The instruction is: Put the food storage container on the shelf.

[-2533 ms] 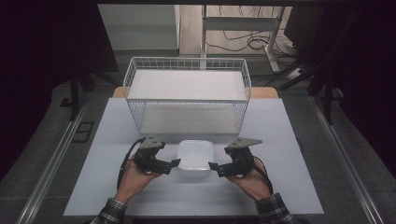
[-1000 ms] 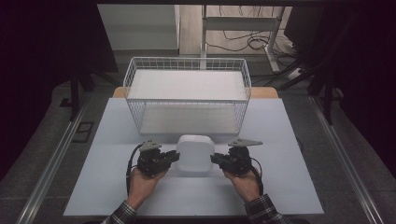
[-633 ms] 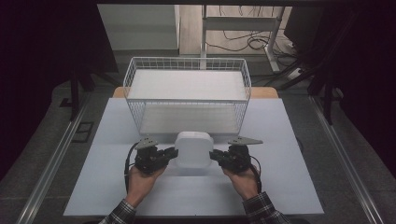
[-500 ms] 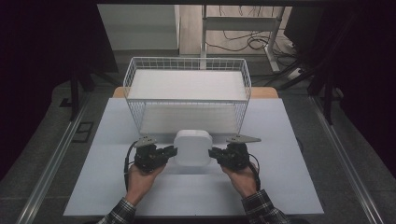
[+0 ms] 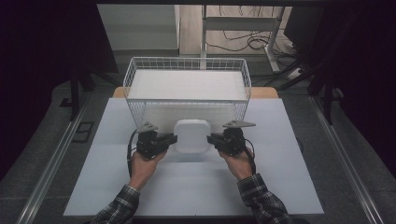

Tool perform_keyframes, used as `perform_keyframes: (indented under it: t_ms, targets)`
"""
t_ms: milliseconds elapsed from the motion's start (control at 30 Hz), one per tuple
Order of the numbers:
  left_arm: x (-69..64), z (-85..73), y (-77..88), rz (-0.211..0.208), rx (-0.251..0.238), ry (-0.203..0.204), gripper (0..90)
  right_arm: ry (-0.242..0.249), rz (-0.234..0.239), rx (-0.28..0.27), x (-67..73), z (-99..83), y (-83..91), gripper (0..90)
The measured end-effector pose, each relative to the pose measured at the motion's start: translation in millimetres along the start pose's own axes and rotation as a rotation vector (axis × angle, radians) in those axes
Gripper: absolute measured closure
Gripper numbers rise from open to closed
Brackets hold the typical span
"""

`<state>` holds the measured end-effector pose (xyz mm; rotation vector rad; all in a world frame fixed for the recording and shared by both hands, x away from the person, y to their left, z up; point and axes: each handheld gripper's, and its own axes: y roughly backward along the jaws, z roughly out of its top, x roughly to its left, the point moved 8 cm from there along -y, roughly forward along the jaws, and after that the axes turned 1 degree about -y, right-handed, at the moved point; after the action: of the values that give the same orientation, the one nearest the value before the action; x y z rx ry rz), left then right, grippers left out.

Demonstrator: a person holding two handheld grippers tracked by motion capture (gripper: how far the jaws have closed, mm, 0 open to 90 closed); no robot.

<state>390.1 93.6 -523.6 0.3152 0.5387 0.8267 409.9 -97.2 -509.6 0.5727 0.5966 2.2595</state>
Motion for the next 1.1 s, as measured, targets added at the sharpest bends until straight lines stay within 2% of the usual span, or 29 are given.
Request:
perform_keyframes:
  t_ms: [233,533,700,900,1000,1100]
  targets:
    - [12.2,5.8,-14.4,0.008,0.018,0.021,77.3,-0.024,-0.017,0.010,-13.9,7.4,-15.0,75.9]
    - [24.1,2.3,-24.2,0.023,0.037,0.046,76.6,-0.025,-0.022,0.028,-19.0,8.6,-28.7,75.7]
    - [27.4,5.0,-26.7,0.014,0.017,0.054,76.0,-0.022,-0.024,0.019,-22.3,12.7,-32.6,74.6]
    - [30.9,8.5,-30.8,0.024,0.004,0.033,72.3,-0.016,-0.025,0.009,-24.4,17.4,-37.4,70.8]
    - [32.9,10.3,-32.3,0.010,-0.010,0.051,71.4,-0.016,-0.033,0.012,-25.4,20.5,-39.6,69.6]
    - [34.2,12.5,-33.8,0.013,-0.013,0.048,69.6,-0.029,-0.023,0.012,-27.7,23.8,-41.6,68.2]
